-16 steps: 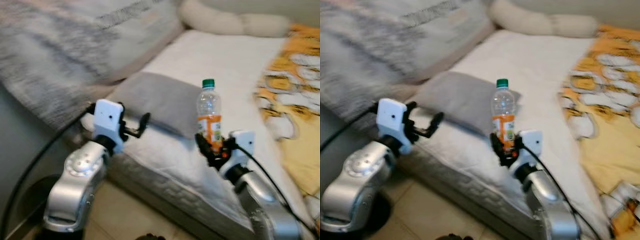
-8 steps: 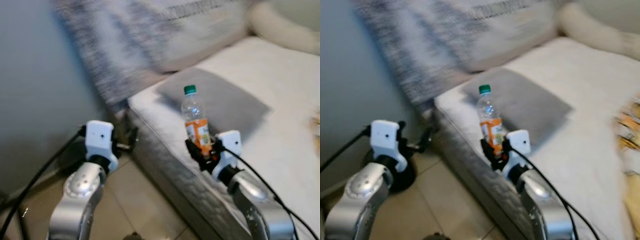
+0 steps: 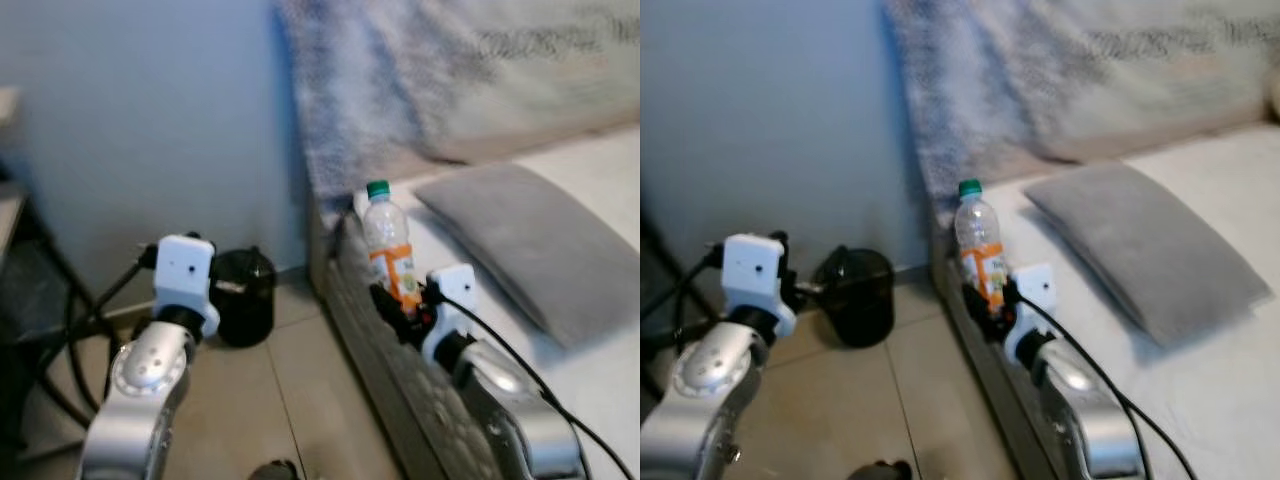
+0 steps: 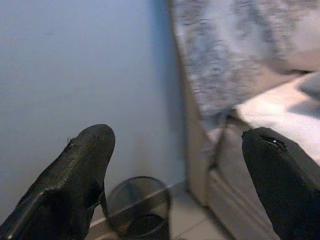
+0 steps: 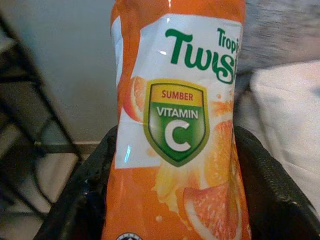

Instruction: Clean up the room

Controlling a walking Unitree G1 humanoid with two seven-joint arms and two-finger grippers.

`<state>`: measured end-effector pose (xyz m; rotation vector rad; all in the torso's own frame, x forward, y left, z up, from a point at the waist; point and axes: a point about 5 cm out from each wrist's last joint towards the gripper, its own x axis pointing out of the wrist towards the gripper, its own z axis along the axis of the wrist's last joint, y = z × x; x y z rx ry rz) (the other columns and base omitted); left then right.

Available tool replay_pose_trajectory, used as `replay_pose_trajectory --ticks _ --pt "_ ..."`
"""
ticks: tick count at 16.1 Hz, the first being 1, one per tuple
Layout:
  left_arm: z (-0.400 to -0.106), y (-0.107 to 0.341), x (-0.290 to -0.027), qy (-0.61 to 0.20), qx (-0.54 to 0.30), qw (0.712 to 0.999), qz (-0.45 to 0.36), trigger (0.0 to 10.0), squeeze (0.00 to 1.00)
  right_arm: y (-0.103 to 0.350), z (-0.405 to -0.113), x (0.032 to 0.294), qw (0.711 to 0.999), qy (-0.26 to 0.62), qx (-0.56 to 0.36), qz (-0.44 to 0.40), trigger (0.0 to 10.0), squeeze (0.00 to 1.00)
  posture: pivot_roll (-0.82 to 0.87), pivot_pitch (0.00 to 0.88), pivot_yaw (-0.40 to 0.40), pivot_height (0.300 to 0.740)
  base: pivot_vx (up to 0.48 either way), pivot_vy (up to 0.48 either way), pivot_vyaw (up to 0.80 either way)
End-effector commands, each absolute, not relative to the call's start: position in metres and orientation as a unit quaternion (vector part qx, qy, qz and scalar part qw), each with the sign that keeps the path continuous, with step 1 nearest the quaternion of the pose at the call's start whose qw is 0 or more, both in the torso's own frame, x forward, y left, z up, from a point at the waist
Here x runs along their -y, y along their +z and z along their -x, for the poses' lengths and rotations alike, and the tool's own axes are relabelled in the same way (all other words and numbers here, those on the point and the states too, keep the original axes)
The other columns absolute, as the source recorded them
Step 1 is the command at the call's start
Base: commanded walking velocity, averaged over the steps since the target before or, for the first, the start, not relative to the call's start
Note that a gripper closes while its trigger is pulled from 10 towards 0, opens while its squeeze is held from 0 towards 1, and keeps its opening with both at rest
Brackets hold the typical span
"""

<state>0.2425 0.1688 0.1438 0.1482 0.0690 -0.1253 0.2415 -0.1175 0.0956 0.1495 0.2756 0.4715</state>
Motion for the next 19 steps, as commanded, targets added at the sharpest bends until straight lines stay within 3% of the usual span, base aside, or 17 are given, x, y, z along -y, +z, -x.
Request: replay_pose_trajectory --ticks 1,6,10,19 --pt "-0.2434 0.1508 -0.1651 -0.071 -0.02 0.995 -0.068 10.0 0.0 0.0957 -0.2427 0.1222 0.962 0.226 -0.136 -0.065 10.0 0.0 0.0 0.0 -0.014 0.74 0.0 0.0 0.8" --pt "-0.2437 0.1522 -0.1645 -0.081 -0.021 0.995 -0.058 10.0 0.0 0.0939 -0.2429 0.1244 0.961 0.229 -0.141 -0.061 10.0 0.0 0.0 0.0 -0.009 0.74 0.0 0.0 0.8" --pt "-0.2425 0.1507 -0.1655 -0.084 -0.028 0.994 -0.058 10.0 0.0 0.094 -0.2452 0.1247 0.959 0.24 -0.144 -0.052 10.0 0.0 0.01 0.0 -0.02 0.74 0.247 0.0 0.77" --pt "-0.2398 0.1482 -0.1661 -0.086 -0.037 0.994 -0.054 10.0 0.0 0.094 -0.2488 0.1257 0.958 0.241 -0.146 -0.059 10.0 0.0 0.02 0.0 -0.034 0.74 0.262 0.0 0.0"
